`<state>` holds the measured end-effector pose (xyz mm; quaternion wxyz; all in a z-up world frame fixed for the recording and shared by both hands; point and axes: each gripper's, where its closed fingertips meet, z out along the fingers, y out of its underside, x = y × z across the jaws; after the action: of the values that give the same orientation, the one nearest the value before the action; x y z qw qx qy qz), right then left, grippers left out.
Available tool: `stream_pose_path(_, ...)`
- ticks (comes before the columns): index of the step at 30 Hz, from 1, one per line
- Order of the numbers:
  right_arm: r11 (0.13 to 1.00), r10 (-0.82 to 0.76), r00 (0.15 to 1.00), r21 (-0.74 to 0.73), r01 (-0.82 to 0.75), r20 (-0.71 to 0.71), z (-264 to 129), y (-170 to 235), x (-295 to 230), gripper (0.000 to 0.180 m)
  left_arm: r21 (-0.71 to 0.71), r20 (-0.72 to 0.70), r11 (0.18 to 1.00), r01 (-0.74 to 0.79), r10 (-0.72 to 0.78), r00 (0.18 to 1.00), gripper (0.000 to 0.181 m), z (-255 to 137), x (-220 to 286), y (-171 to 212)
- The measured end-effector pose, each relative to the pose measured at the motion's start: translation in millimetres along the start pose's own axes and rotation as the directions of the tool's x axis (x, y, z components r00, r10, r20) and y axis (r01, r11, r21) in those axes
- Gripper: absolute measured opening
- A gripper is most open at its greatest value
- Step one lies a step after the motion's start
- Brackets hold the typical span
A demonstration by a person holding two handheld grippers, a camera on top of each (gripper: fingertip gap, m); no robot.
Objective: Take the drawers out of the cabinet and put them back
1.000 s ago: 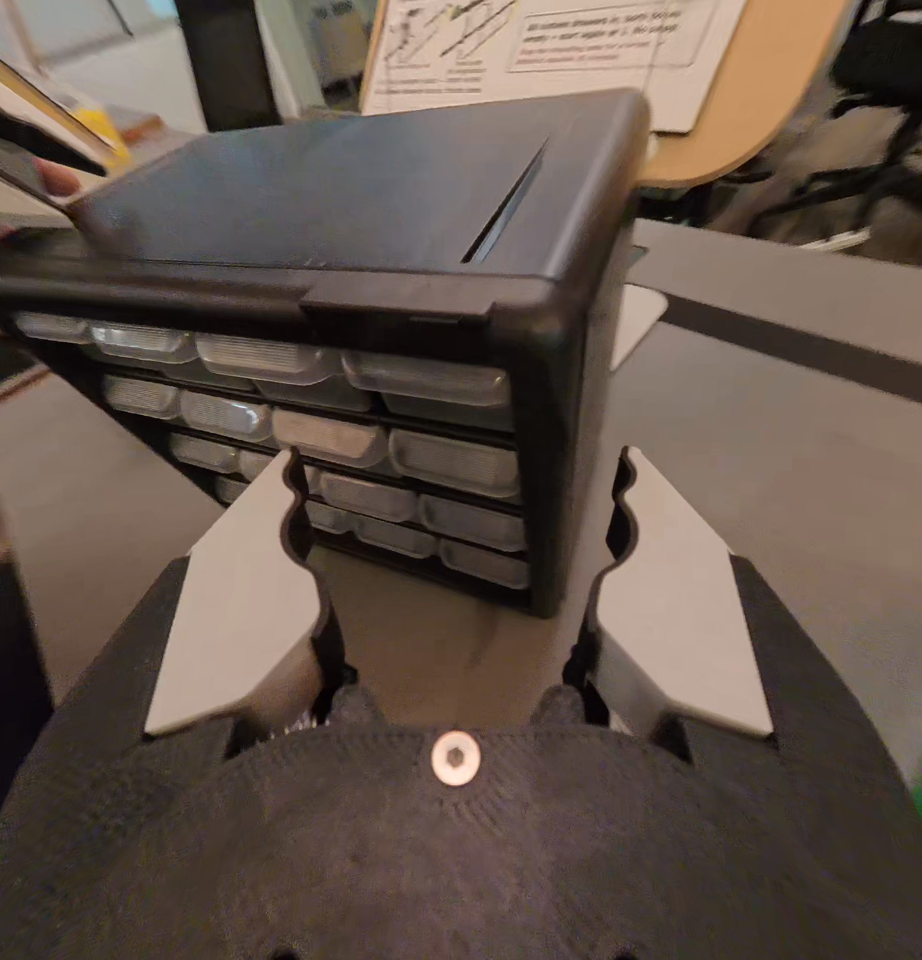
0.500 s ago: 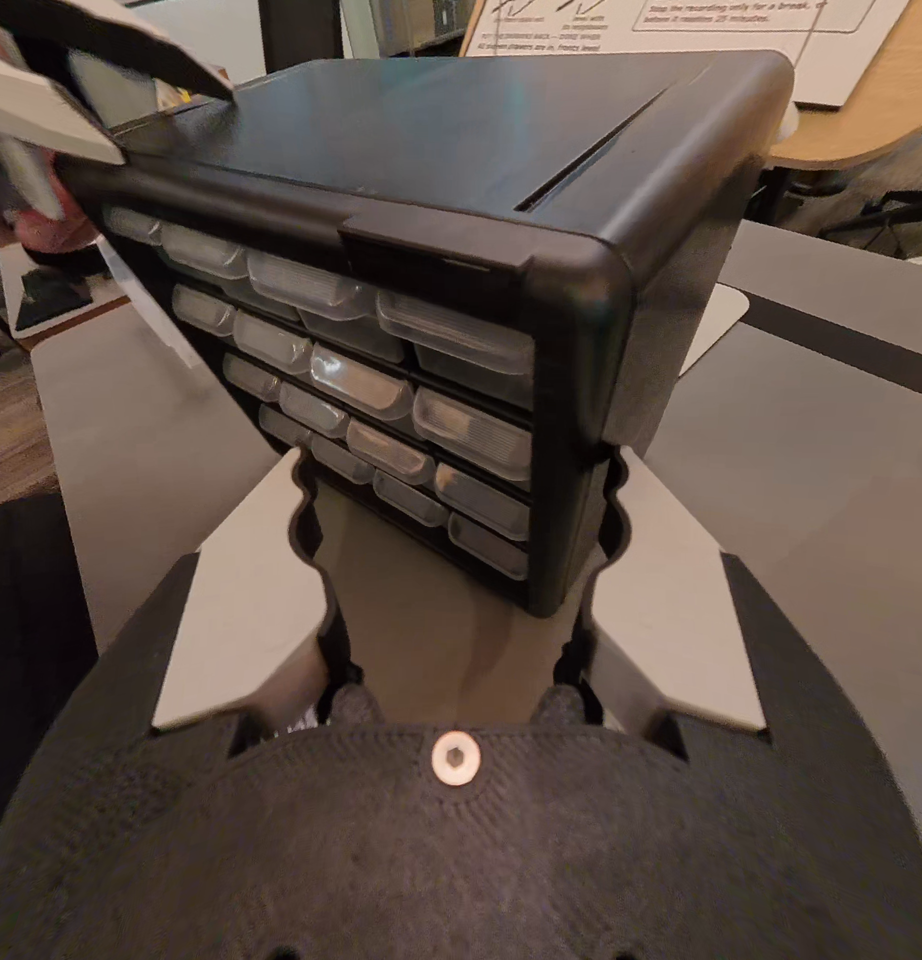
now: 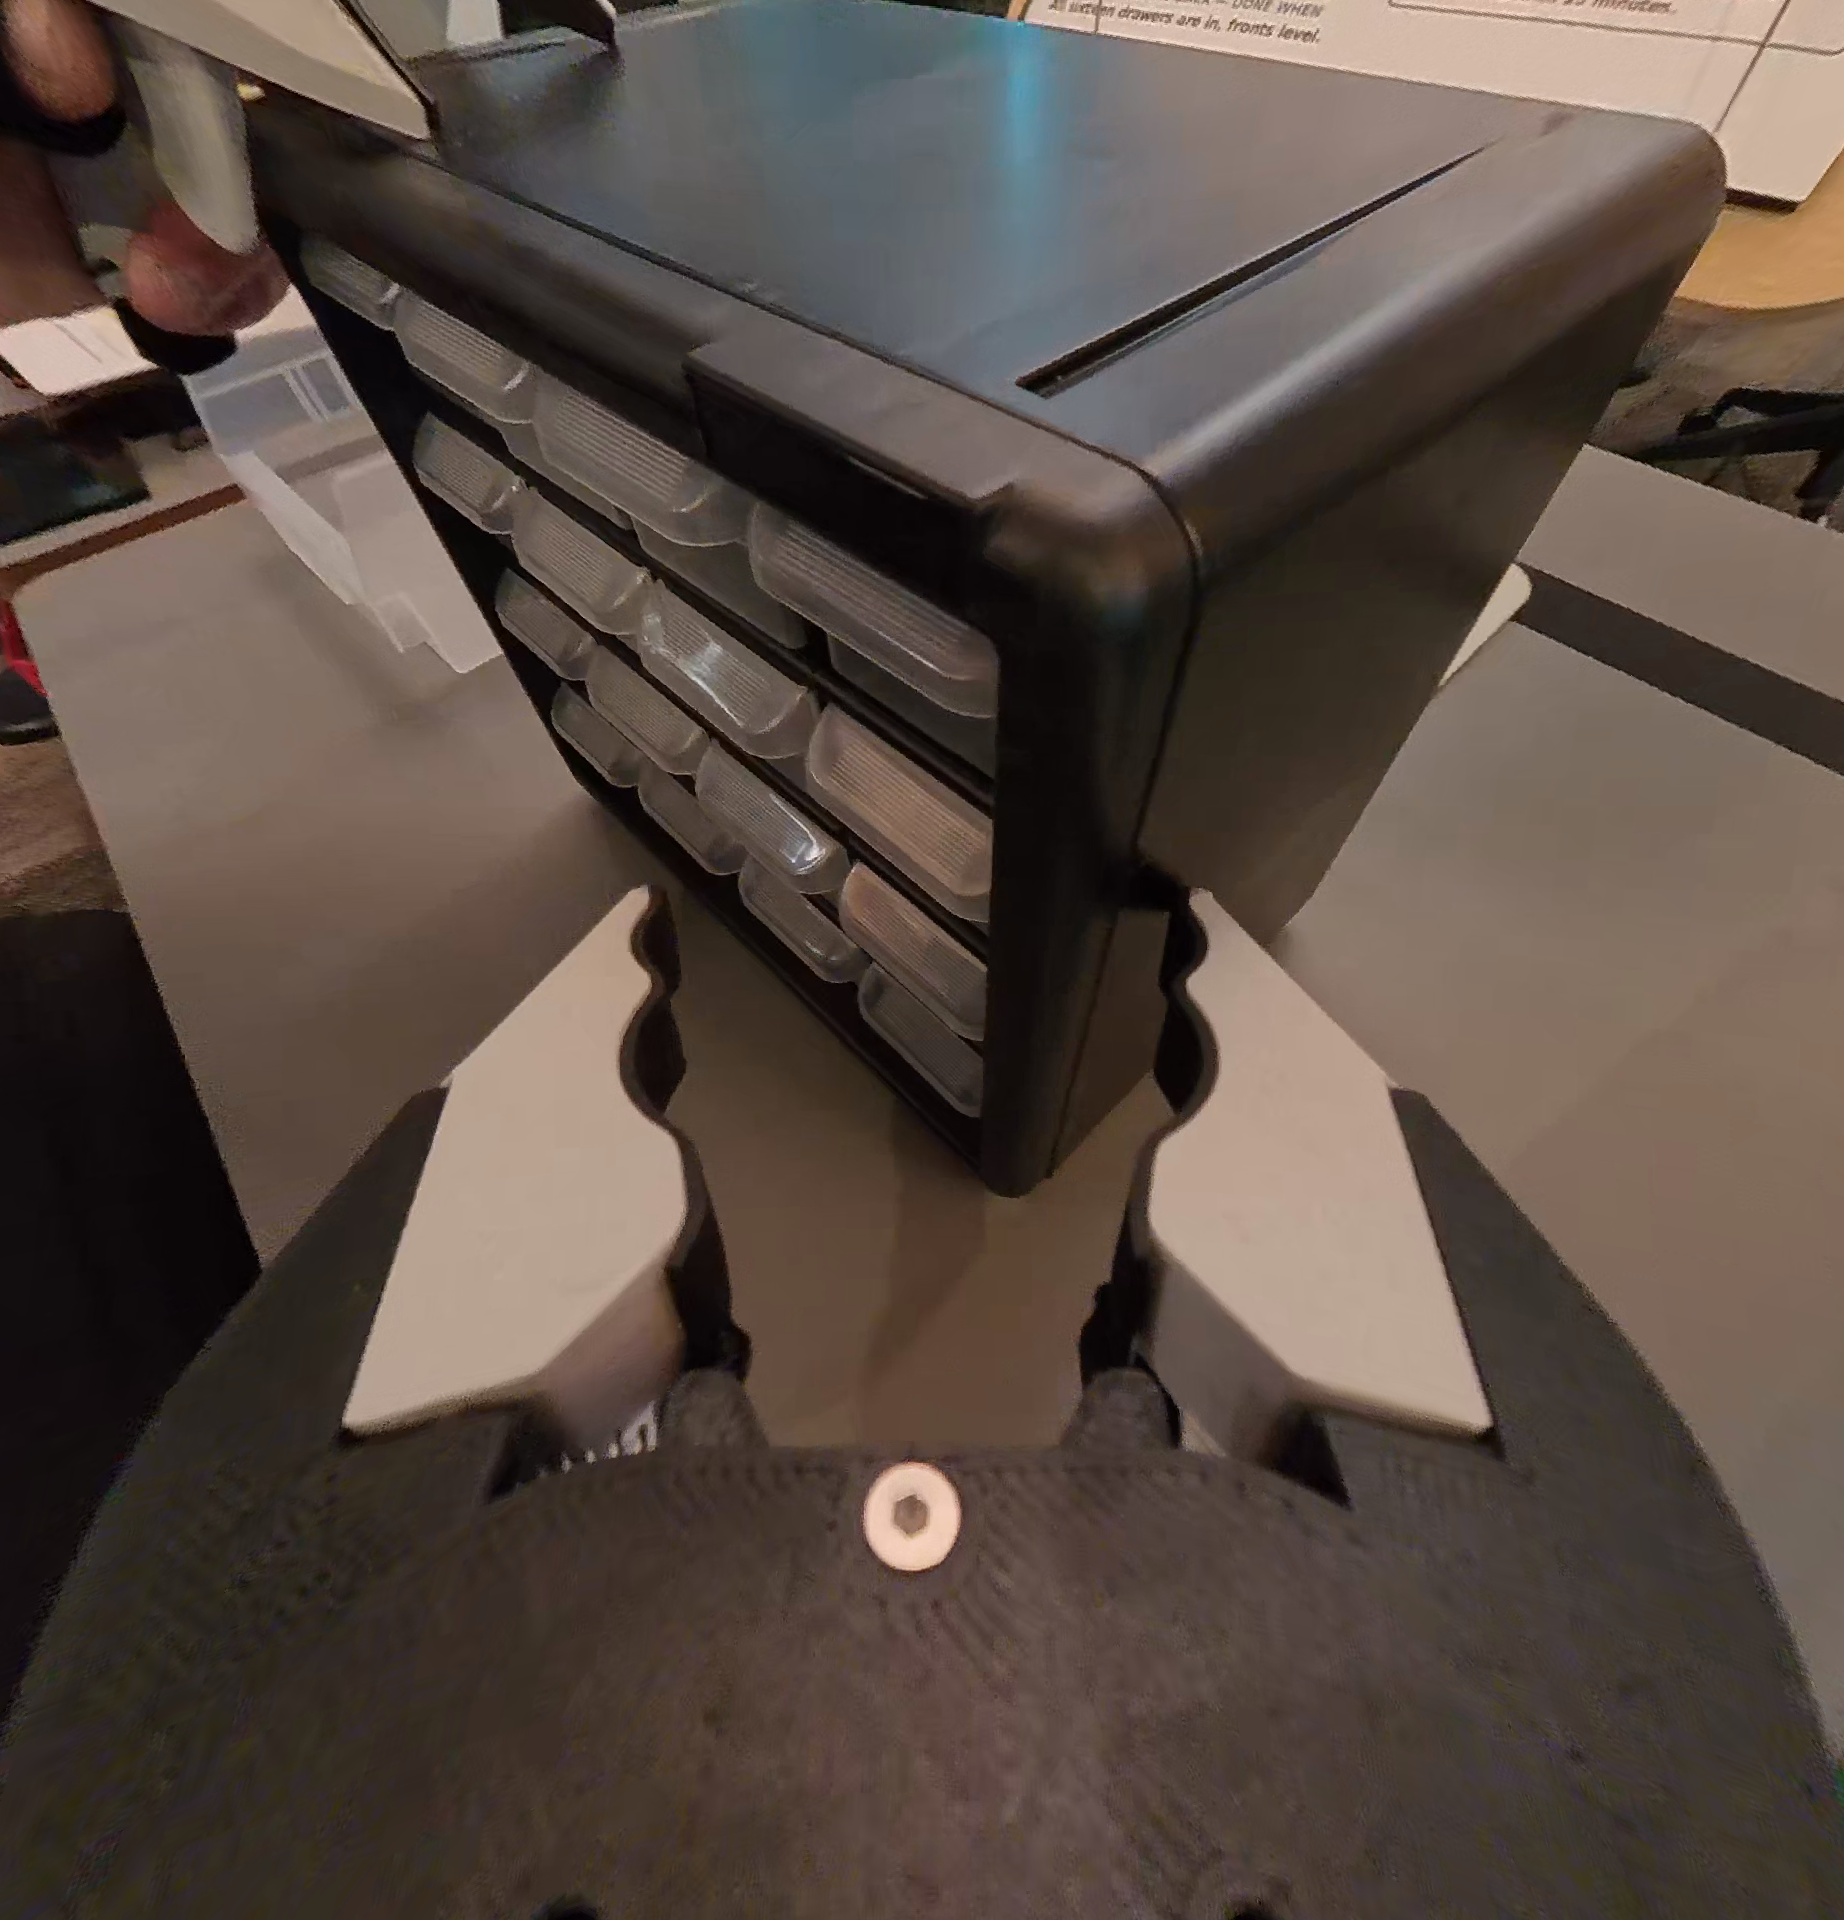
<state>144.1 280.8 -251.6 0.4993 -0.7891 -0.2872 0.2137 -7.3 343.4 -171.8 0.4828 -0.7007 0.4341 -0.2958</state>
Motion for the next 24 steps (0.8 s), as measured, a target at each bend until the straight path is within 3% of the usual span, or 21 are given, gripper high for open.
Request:
stream_pose_path(8,1.0,-0.021,0.997,0.019,0.022,-0.073,0.5,0.0,8.6,0.09,-0.043,0.091,0.994,-0.105,0.109,0.99,0.071,-12.6,-8.6,-2.2)
stream_pose_path(18,0.968,-0.235,0.948,0.042,0.249,-0.213,-14.3,-20.0,6.8,0.068,-0.133,0.13,0.902,-0.41,0.426,0.895,0.06,-16.1,11.7,-9.8)
stream_pose_path(24,0.855,-0.434,0.818,0.113,0.506,-0.376,-45.7,-69.9,-17.8,0.059,-0.119,0.087,0.934,-0.336,0.347,0.934,0.052,-11.4,12.8,-5.5)
